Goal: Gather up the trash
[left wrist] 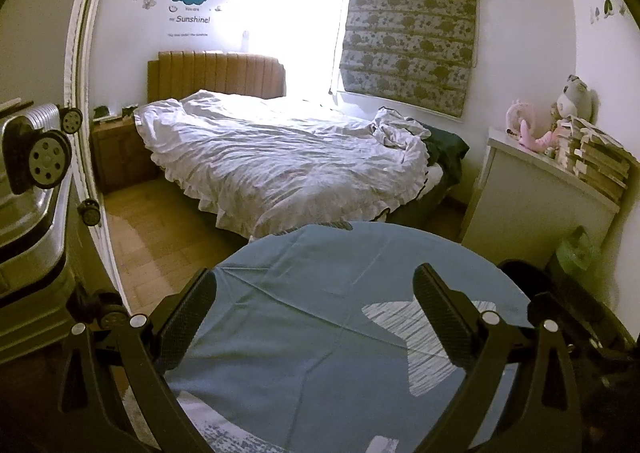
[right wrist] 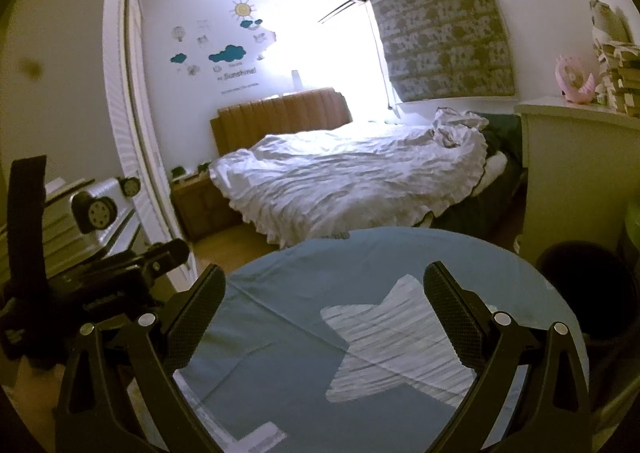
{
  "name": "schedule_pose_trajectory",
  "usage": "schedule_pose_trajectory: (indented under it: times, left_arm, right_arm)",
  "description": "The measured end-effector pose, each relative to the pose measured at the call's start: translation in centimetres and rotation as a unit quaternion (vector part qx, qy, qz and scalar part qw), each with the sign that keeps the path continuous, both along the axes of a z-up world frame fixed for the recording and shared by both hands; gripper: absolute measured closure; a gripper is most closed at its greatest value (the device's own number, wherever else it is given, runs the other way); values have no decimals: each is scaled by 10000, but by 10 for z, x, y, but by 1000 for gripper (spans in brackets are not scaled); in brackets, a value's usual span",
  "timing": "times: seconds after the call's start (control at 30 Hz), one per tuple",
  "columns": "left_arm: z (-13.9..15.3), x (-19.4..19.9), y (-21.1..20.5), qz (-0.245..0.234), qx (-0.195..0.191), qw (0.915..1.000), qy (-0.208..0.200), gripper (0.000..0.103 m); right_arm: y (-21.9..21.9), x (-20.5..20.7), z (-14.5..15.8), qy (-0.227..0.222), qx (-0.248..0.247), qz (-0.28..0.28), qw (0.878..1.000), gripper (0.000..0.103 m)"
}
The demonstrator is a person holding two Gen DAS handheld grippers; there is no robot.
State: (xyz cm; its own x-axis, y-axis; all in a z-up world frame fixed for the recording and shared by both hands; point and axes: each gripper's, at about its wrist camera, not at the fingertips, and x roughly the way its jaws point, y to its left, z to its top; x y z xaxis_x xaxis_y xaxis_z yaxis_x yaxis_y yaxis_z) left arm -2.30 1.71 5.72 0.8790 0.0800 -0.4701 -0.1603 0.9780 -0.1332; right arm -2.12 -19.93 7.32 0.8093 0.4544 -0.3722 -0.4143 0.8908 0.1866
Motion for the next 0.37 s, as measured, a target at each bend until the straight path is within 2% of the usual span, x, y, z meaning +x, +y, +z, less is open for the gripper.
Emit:
schedule_pose_trajectory:
  times: [0.37]
  left_arm:
    - [-5,5,4,-31,-76,9999,131,5]
  right_arm:
    - [-1,2,-4,46,11,-26,10000,5]
